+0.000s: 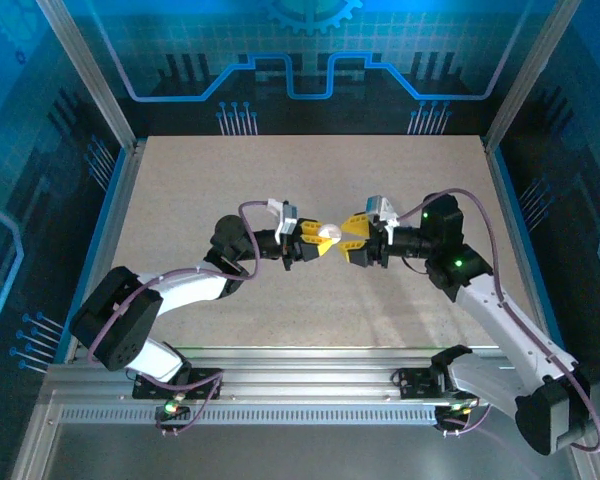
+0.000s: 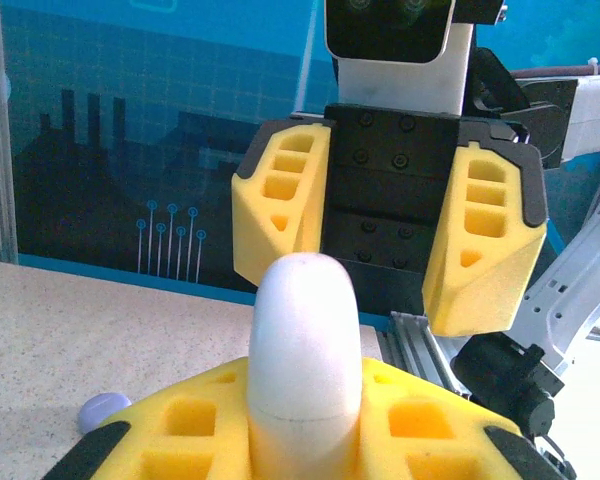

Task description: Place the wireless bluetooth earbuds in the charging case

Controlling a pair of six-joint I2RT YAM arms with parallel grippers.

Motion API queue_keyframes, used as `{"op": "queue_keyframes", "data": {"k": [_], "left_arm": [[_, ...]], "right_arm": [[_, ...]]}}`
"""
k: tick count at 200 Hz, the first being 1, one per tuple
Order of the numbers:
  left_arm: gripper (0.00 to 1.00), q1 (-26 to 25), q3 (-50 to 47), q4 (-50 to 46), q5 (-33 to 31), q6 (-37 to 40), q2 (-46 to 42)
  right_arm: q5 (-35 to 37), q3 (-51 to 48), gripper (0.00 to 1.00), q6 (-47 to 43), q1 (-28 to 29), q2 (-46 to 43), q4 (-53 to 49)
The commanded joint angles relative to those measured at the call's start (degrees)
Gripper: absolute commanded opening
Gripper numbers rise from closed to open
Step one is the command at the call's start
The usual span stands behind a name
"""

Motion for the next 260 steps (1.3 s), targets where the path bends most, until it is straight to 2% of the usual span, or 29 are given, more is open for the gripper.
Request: {"op": "queue_keyframes", "data": {"k": [1, 71, 116, 165, 202, 229, 260], "left_arm": [[0.17, -0.8, 1.7, 2.1, 2.8, -0.2, -0.1], [0.18, -1.0, 1.9, 0.8, 2.9, 0.7, -0.3], [0.18, -0.9, 1.7, 0.0, 2.6, 1.4, -0.6], [0.18, -1.1, 2.1, 0.5, 2.8, 1.1, -0.2], [0.18, -1.1, 2.1, 0.3, 2.9, 1.1, -0.3], [0.18, -1.1, 2.1, 0.0, 2.9, 1.1, -0.6], [0.18, -1.1, 2.2, -0.6, 2.8, 1.5, -0.8]], "right_arm": [[-4.3, 2.9, 0.44, -1.2, 0.3, 1.8, 0.2], [-3.1, 5.9, 0.45, -0.7, -0.3, 4.9, -0.3], [-2.9, 6.0, 0.46, -1.4, -1.5, 3.1, -3.0], [-7.4, 8.6, 0.46, -3.5, -1.2, 6.0, -8.9], [-9.9, 10.9, 0.38, -4.9, -0.7, 9.3, -11.5], [-10.9, 12.5, 0.36, -6.2, -0.6, 11.1, -13.7], [-11.5, 13.2, 0.23, -7.2, -0.5, 12.0, -15.0]]}}
